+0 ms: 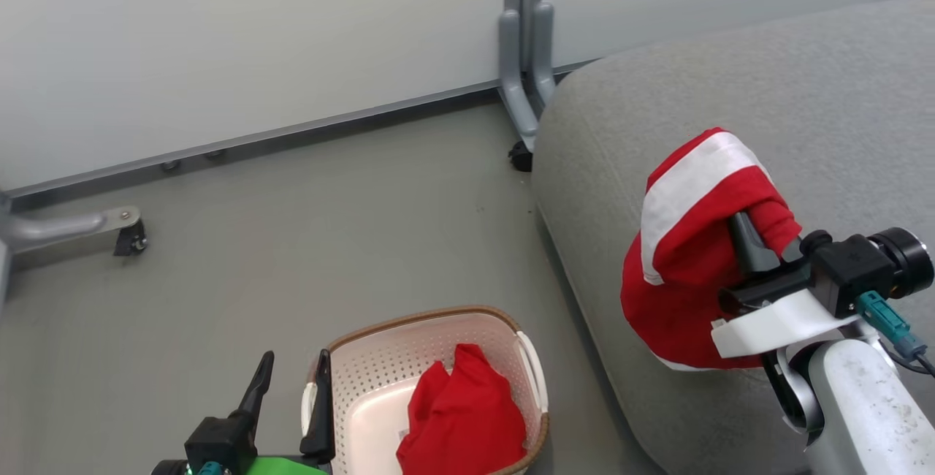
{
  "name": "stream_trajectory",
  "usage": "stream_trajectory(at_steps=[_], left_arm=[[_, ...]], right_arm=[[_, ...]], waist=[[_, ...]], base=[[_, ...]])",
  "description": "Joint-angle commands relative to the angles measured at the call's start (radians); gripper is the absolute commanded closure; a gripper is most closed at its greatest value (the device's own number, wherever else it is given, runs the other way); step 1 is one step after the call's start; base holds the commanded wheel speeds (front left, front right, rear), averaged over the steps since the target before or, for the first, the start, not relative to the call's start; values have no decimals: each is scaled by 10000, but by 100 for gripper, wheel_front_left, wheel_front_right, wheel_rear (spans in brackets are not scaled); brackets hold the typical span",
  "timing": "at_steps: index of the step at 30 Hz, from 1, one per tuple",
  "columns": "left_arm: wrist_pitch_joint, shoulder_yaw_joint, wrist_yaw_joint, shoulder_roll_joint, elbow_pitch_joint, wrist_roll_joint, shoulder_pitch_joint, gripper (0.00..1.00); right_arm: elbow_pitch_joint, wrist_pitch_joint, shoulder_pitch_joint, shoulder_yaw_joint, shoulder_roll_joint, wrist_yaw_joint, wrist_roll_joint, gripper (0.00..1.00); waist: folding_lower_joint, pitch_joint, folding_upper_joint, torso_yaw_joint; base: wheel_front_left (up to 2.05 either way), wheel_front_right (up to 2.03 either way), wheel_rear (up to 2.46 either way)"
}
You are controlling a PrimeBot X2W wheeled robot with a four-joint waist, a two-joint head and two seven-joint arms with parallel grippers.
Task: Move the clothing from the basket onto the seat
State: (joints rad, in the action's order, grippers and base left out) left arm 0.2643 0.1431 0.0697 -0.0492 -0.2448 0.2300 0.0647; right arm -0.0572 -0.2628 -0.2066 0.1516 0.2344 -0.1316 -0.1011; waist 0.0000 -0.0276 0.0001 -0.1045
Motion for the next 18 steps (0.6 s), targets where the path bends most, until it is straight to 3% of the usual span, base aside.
stream_trajectory(at_steps=[1,18], left_arm=[[2,44,-80,-25,17,51,-63,0],[2,414,-152,-28,112,-52,-712,0]], right_arm=[[57,-32,-70,-45,48,17,104,100],[157,-32,-340,-376,138,17,49,100]], waist=[[0,128,-1,-550],[0,803,-1,-3146]], base=[[0,0,0],[0,0,0]])
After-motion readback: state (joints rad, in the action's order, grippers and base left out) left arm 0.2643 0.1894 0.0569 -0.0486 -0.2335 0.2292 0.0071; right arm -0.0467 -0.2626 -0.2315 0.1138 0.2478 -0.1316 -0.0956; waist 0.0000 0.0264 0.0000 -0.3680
